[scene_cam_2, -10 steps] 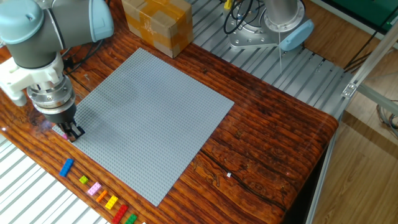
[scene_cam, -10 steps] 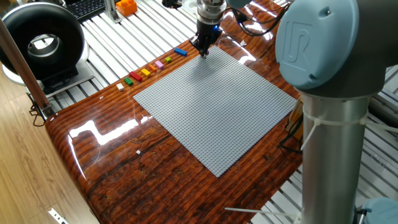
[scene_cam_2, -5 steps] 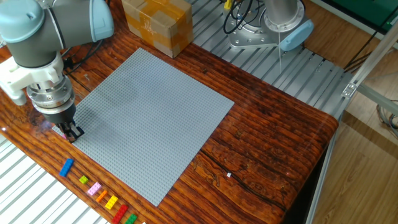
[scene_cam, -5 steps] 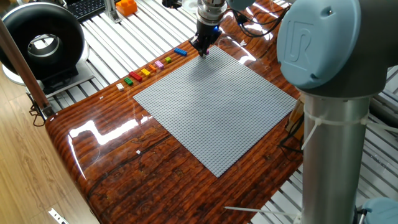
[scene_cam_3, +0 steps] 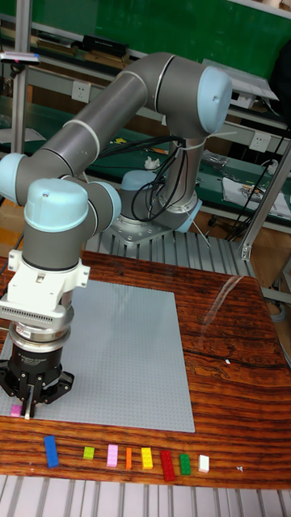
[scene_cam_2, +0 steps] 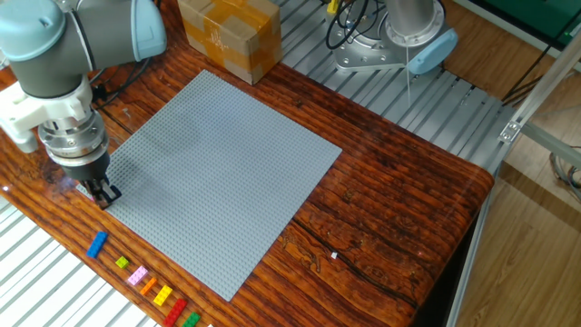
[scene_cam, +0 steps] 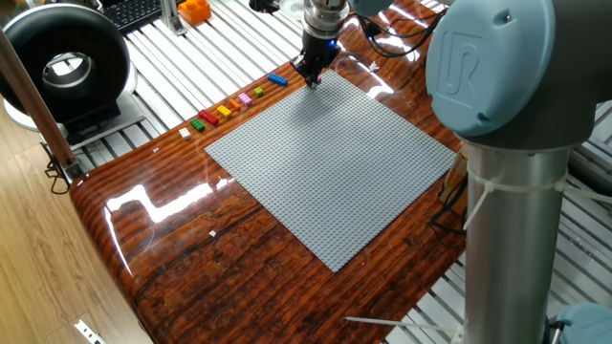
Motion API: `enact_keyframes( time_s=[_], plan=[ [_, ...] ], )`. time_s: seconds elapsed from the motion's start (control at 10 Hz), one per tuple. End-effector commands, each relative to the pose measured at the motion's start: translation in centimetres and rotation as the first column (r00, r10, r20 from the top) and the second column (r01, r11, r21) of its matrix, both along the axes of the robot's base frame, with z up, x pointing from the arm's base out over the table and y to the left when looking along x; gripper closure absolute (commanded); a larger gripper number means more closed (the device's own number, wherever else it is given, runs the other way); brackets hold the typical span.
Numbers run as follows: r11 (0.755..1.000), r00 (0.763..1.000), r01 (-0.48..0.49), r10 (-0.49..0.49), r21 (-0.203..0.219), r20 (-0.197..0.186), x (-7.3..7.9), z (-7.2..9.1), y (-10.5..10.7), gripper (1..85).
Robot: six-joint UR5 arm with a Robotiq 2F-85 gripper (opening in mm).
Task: Build with small Lego blocks
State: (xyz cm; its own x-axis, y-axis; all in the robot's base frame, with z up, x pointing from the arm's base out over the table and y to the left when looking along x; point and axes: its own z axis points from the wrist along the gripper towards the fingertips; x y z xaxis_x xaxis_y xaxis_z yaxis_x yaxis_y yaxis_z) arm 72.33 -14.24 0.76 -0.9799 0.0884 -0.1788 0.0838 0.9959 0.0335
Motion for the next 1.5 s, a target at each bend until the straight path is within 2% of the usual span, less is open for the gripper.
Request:
enact_keyframes(
  time_s=[0.0, 0.1, 0.3, 0.5, 0.9, 1.1, 1.2, 1.4],
  plan=[
    [1.0, 1.0, 0.022, -0.022, 0.022, -0.007, -0.2, 0.1, 0.2, 84.7],
    [1.0, 0.999, 0.027, -0.026, 0.016, -0.023, -0.6, 0.0, 0.1, 84.7],
    [1.0, 0.999, 0.027, -0.027, 0.001, -0.022, -0.6, 0.1, -0.3, 84.7],
    [0.999, 0.999, 0.034, -0.035, -0.009, -0.039, -1.0, 0.3, -0.3, 84.7],
    [0.999, 0.996, 0.045, -0.045, 0.0, -0.073, -2.0, 0.2, -0.1, 84.7],
    [0.999, 0.997, 0.04, -0.04, 0.004, -0.072, -2.0, 0.2, 0.0, 84.7],
    [1.0, 0.998, 0.028, -0.028, 0.003, -0.059, -1.7, 0.1, 0.0, 84.7],
    [1.0, 0.998, -0.025, 0.025, -0.003, -0.054, -1.7, 0.0, -0.2, 84.7]
  ],
)
